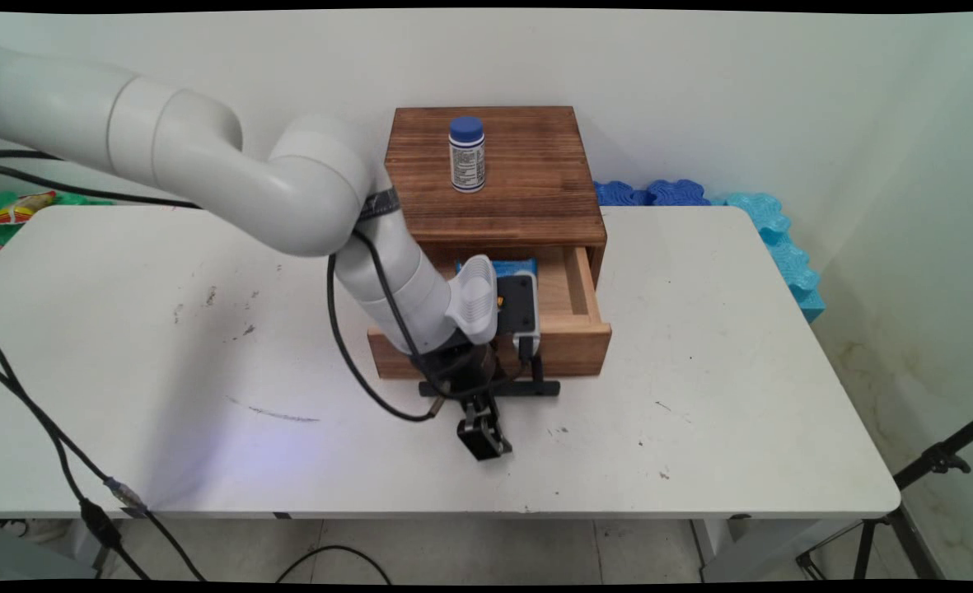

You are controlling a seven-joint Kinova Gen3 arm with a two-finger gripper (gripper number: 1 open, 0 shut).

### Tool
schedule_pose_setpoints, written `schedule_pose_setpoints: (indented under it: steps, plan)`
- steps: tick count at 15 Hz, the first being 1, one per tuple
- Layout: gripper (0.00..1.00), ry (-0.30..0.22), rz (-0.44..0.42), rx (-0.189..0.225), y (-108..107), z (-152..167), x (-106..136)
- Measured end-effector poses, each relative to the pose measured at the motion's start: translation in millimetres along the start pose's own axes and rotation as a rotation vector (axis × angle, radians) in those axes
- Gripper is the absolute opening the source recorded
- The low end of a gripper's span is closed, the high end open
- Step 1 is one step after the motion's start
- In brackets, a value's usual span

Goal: Open the drawer

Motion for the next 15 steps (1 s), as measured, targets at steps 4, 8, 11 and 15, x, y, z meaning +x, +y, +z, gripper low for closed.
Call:
schedule_pose_setpoints:
  steps: [4, 8, 11, 15]
  plan:
    - [1.00, 0.003, 0.007, -0.001, 25, -5, 2]
    - [1.00, 0.003, 0.010, 0.000, 43, -8, 4]
    - [1.00, 0.004, 0.012, -0.001, 55, -10, 6]
    - [1.00, 0.002, 0.007, -0.007, 73, -14, 6]
